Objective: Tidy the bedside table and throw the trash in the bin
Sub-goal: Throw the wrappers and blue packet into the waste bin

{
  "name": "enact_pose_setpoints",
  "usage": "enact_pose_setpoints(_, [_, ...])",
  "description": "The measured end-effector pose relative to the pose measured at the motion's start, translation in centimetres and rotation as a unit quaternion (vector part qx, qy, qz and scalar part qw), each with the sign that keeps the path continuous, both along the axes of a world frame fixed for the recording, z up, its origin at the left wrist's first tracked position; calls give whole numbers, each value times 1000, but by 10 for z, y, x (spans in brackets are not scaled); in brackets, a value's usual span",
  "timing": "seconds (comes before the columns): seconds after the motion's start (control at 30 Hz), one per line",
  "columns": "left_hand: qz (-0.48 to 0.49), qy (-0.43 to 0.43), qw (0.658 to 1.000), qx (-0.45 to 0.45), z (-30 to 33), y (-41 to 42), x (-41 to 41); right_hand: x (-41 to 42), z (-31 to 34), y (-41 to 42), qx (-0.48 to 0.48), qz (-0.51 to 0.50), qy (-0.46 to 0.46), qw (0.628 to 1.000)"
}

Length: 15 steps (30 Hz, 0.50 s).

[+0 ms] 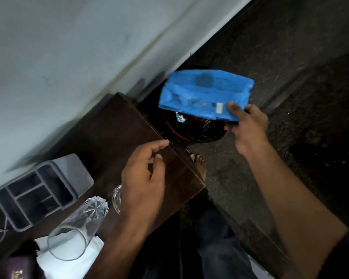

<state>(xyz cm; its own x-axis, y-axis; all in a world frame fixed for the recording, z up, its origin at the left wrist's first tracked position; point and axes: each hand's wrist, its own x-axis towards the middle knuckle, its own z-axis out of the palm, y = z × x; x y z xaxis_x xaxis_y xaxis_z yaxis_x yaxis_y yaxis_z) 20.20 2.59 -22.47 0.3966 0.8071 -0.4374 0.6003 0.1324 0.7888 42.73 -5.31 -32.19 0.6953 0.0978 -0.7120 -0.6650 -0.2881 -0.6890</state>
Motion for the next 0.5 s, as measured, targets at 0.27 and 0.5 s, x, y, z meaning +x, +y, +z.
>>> enact_pose_setpoints(0.27, [-166,23,983,80,-19,-1,28,-1,-68,-28,-145,6,-92,985])
enact_pose_setpoints(0.5, [-203,40,976,64,-37,3,32,-16,-104,16,-236,185,-156,941])
